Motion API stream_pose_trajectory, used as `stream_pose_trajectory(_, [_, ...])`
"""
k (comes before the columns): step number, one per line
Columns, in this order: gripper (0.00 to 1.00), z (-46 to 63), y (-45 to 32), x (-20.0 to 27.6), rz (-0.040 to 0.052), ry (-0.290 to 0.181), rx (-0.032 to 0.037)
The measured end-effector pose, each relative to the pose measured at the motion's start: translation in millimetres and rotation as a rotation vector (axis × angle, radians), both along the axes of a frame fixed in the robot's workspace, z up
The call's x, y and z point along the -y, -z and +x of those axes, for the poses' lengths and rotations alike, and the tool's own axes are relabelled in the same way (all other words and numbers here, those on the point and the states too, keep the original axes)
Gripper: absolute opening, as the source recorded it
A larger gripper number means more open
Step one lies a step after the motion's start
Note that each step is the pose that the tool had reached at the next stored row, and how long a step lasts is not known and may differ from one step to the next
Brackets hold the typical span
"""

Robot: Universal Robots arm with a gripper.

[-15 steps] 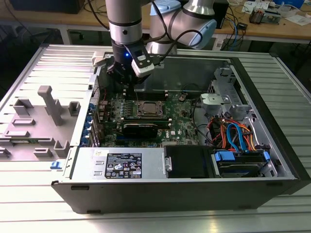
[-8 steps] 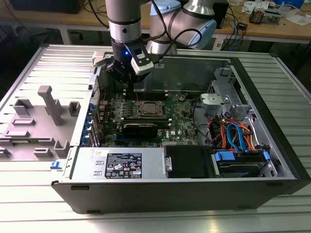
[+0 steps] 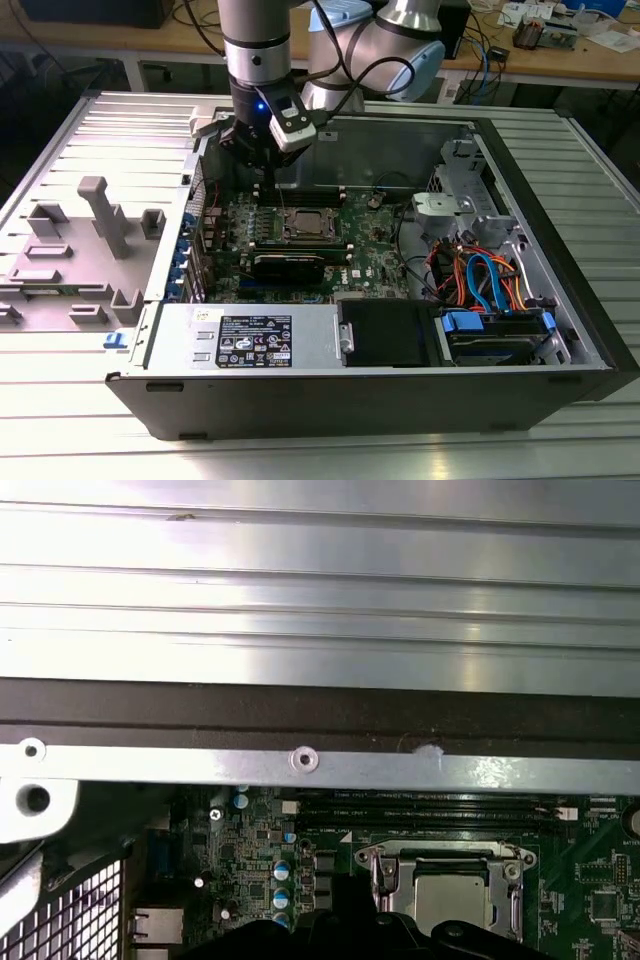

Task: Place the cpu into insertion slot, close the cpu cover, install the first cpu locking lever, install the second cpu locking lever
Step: 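Install the first cpu locking lever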

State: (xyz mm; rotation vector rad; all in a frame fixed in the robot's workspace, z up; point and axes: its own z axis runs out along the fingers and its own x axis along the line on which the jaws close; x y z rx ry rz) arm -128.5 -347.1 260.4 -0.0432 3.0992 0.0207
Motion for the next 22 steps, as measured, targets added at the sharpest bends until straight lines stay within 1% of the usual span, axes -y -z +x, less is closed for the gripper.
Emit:
stream_pose_trajectory(12, [0.11, 0.2, 0.0, -0.5, 0.0000, 0.000, -0.0001])
stream_pose_trajectory(16, [0.11, 3.4, 0.0, -0.5, -0.0001, 0.000, -0.0001])
stream_pose_trajectory(22, [0.11, 13.0, 0.0, -0.5, -0.0001, 0.000, -0.0004])
